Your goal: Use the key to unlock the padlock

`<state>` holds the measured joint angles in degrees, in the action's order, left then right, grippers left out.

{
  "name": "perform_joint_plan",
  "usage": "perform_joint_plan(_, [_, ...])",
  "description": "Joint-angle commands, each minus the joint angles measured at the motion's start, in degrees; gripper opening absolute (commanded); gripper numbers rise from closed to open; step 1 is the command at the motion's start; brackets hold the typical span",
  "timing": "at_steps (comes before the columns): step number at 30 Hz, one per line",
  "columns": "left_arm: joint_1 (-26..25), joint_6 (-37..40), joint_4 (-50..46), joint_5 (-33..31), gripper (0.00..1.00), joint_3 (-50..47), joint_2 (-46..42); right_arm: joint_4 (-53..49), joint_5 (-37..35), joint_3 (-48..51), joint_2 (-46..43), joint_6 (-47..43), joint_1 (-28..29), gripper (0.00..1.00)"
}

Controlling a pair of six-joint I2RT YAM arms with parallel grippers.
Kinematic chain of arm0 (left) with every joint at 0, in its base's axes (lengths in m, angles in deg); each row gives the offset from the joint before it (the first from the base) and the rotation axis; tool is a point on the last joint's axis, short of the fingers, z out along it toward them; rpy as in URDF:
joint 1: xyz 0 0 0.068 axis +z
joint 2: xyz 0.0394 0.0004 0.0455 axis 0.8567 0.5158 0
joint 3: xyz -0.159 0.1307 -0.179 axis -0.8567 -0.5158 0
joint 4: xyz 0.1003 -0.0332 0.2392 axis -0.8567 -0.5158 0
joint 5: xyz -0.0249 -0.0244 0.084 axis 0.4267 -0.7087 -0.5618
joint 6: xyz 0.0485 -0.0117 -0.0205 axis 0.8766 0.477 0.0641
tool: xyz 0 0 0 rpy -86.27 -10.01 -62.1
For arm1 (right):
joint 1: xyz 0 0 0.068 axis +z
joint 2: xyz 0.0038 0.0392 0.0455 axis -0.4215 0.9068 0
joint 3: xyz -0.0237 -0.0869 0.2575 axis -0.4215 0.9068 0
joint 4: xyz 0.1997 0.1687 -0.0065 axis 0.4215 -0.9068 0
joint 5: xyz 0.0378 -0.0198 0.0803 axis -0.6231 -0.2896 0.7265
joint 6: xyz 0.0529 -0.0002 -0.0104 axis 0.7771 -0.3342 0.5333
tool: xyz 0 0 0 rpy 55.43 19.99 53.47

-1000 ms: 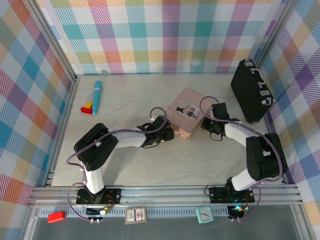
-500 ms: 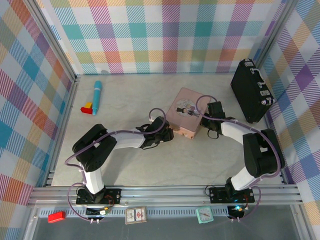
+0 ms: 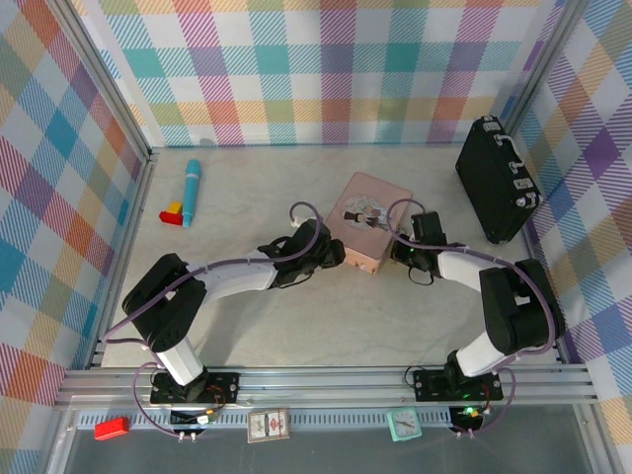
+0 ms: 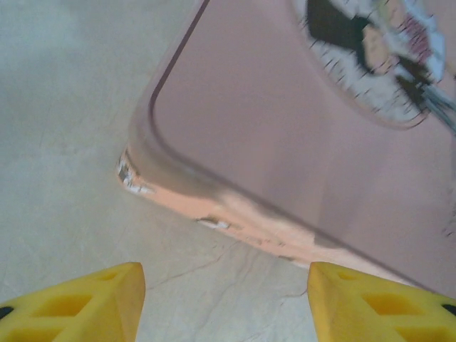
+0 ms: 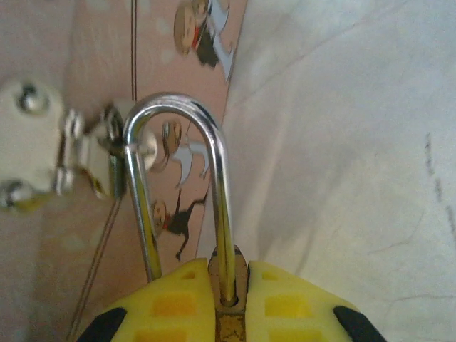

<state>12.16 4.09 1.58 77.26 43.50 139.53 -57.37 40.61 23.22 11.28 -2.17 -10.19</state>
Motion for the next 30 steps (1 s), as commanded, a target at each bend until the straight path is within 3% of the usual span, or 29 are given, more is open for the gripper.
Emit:
perform_joint_plan(1, [0.4,2.7,-5.9,-2.2,0.62,4.9,2.1,0.2,2.6,2.3,-0.3,-1.0,0.5,0.12])
perform_joint_plan(8, [1.0,3.1,-9.4,-3.8,0.62,8.6,5.5,-2.2,-1.3,-0.1,1.1,-3.4,0.3,0.17])
perform_joint_plan(18, [2.0,3.0,-9.1,-3.8,0.61,7.0,4.5,-1.2,1.9,1.4,0.3,-2.3,0.1,0.25])
perform_joint_plan(30, [2.3,2.6,-8.3,-3.1,0.6,6.5,5.1,-1.9,1.7,4.8,-3.5,-2.5,0.2,0.25])
